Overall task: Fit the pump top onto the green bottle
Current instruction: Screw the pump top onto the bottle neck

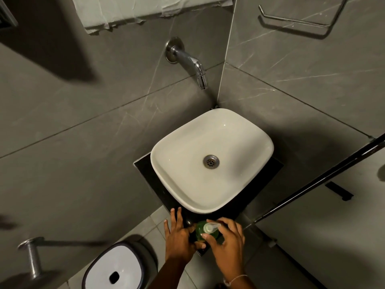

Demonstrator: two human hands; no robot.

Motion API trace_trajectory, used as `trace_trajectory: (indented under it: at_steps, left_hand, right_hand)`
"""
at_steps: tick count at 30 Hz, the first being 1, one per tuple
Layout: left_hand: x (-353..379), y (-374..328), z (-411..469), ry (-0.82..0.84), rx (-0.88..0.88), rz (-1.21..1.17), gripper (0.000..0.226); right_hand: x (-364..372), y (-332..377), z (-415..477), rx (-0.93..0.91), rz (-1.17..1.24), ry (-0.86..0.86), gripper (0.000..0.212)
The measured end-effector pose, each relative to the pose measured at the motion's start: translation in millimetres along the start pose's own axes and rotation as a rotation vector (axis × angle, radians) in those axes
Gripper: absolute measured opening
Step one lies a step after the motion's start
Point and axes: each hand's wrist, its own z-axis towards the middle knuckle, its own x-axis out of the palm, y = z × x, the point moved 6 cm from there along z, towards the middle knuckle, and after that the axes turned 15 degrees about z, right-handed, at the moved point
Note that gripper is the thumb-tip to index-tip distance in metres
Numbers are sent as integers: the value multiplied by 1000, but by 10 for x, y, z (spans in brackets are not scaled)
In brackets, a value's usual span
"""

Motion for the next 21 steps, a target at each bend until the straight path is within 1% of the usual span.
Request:
trace_trajectory:
  at_steps: [2,4,6,7,9,11,12,13,15,16,18,20,21]
  left_hand:
    - [-22,-10,-9,5,-2,7,64]
    - [-39,-5,-18,5,-3,-5,53]
    - [-51,1,-24,-5,-4,-20,43]
    - [-56,0,-27,-6,-2,-20,41]
    - [-66,-6,-28,8,3,-10,46]
    - [-76,-21,-34,25,8,5,51]
    - [-84,-29,-36,25,8,3,50]
    - [-95,-29,-37,17,6,-7,45]
    - [-107,-23,-37,-1,-1,-25,36]
    - [-102,-20,-34,-4,-5,-25,35]
    - [-85,-16,-30,4,-12,-12,43]
    - [-66,-22,-26,11,-6,5,53]
    - [-58,-25,-23,13,-3,12,57]
  right_hand:
    - [-5,16,25,45,-9,-44,40]
    - [26,84,49,90,-57,-49,47]
    - [59,93,28,97,-37,-41,50]
    - [56,83,12,87,-13,-36,52]
    - [48,73,-6,34,15,-6,54]
    - [37,86,8,8,-1,-13,45]
    - [37,91,23,30,-14,-29,39]
    - [43,104,39,63,-28,-38,39]
    - [62,135,59,110,-45,-35,44]
    - [66,135,54,109,-38,-33,44]
    - [60,104,35,56,-4,-11,39]
    - [38,82,32,-23,-4,37,46]
    - [17,75,37,-47,-16,41,45]
